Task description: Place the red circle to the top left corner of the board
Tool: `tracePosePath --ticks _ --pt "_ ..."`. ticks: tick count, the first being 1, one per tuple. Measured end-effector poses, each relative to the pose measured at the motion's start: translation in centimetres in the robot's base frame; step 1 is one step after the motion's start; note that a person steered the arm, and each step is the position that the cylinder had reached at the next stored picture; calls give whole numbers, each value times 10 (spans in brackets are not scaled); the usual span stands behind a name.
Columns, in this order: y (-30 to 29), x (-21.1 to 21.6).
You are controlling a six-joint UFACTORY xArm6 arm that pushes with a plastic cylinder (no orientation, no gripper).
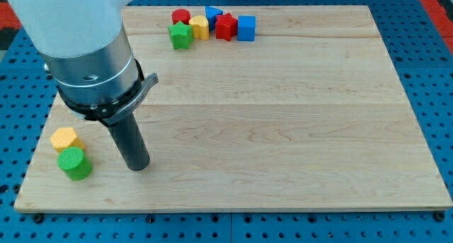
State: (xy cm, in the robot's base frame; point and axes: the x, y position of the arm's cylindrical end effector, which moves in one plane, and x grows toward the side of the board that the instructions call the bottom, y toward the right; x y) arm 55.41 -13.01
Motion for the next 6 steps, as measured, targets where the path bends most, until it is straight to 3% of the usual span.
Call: tracePosePath --ticks 2,4,5,6 --pt "17 -5" --pt "201 -119" --pt "270 -163" --pt "300 -213"
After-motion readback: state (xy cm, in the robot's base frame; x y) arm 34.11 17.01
